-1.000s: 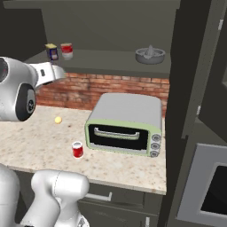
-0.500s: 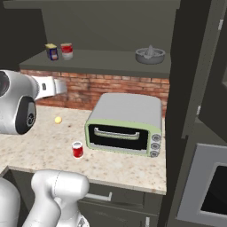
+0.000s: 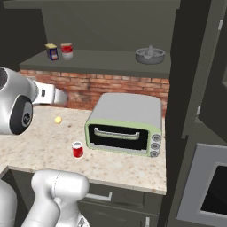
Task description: Pick the cans from the counter and place them in their designated side in the cabinet.
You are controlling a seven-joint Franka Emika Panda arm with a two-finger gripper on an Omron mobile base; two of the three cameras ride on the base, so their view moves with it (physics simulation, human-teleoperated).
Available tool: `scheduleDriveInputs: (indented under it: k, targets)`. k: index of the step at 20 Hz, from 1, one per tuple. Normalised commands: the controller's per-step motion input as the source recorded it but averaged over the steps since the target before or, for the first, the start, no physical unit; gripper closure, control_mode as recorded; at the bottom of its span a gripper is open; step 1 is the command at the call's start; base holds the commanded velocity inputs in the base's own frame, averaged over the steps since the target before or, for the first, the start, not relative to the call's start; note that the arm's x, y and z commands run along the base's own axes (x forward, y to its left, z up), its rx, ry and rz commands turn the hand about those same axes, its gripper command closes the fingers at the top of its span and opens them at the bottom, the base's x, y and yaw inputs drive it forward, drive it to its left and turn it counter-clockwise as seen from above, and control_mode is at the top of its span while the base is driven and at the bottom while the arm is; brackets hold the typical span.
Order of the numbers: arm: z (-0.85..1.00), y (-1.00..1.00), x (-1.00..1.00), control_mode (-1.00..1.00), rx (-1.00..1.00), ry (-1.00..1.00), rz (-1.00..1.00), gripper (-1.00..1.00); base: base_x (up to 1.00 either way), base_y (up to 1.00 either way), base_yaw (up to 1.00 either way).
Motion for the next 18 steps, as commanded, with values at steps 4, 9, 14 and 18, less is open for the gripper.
scheduleDriveInputs:
  k: [4, 9, 14, 18]
  targets:
    - [-0.21, -0.03, -0.18, -1.00, 0.09, 0.07, -0.06, -1.00, 0.00, 0.00, 0.00]
    - [-0.21, -0.01, -0.13, -1.00, 0.06, 0.00, -0.04, -1.00, 0.00, 0.00, 0.00]
    - [-0.23, -0.06, -0.08, -1.00, 0.06, 0.00, -0.07, -1.00, 0.00, 0.00, 0.00]
    - [-0.18, -0.12, 0.00, -1.00, 0.08, 0.02, -0.08, -1.00, 0.00, 0.00, 0.00]
